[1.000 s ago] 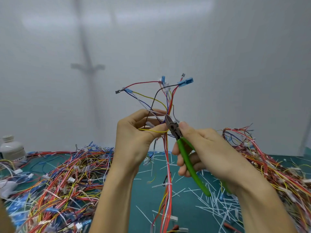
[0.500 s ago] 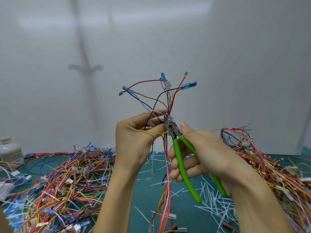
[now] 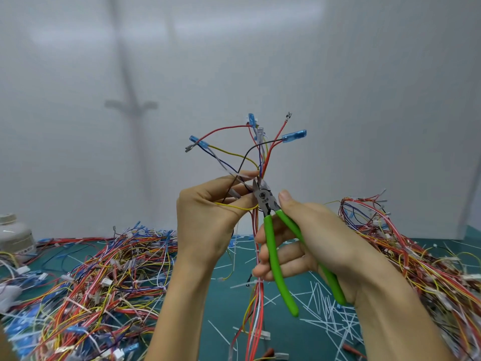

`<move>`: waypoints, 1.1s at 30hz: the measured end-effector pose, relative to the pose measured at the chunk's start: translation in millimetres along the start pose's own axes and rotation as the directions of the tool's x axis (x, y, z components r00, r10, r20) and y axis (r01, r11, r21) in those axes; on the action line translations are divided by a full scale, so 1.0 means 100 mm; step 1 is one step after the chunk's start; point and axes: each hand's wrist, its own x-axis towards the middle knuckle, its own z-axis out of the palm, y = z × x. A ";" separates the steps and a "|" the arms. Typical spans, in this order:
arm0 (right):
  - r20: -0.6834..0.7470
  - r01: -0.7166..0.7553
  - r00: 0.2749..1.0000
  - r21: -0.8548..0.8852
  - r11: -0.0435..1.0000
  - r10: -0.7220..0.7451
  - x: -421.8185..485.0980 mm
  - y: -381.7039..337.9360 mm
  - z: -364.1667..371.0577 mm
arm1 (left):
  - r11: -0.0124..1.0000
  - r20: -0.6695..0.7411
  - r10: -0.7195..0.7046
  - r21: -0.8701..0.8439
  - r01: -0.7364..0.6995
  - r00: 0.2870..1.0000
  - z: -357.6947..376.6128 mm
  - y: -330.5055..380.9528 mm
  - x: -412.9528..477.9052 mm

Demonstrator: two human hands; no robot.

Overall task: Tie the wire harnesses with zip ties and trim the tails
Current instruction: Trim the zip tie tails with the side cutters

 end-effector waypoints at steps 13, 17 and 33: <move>-0.078 0.052 0.995 -0.092 0.994 -0.059 -0.03 -0.02 0.02 | 0.999 0.006 -0.022 -0.043 0.022 1.000 0.01 -0.02 0.00; -0.094 0.055 0.993 -0.106 0.993 -0.065 -0.03 -0.02 0.03 | 0.998 0.016 -0.011 -0.056 0.012 1.000 0.01 -0.01 0.00; -0.101 0.036 0.994 -0.103 0.994 -0.046 -0.02 -0.03 0.04 | 0.998 0.028 -0.016 -0.061 0.018 0.999 0.02 0.00 -0.01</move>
